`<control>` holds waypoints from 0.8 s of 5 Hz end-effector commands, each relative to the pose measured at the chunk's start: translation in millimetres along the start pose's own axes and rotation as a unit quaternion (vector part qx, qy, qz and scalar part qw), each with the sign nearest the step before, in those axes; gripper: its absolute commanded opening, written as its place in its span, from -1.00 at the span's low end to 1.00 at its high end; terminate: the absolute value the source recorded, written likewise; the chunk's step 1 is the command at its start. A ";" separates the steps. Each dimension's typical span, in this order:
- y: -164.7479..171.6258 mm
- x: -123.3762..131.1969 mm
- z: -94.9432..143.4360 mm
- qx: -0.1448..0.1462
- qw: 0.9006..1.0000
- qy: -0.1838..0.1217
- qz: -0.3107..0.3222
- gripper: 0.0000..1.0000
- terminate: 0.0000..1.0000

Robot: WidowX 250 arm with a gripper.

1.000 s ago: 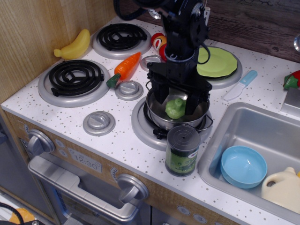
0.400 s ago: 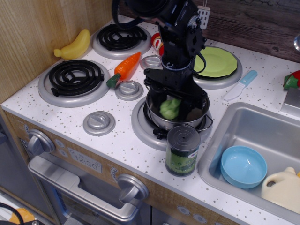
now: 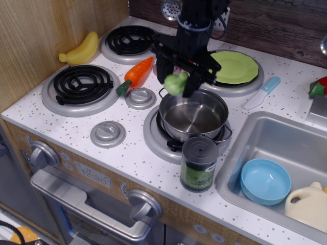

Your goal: Take broccoli out of pan

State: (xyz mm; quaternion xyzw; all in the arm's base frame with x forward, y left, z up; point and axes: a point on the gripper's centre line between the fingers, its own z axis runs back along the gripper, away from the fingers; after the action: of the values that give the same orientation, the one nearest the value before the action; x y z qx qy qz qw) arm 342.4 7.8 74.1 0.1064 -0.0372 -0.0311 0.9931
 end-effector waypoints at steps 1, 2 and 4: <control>34.5 31.4 18.8 0.056 0.995 -0.086 -0.011 -1.00 -1.00; 48.3 44.5 -4.7 0.068 0.991 -0.111 -0.014 -1.00 -1.00; 49.1 58.0 -42.6 0.052 0.991 -0.127 0.007 1.00 -1.00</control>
State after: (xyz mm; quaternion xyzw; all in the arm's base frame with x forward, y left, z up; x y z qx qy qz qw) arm 394.9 55.6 27.3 0.1417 -0.1330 -0.0336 0.9804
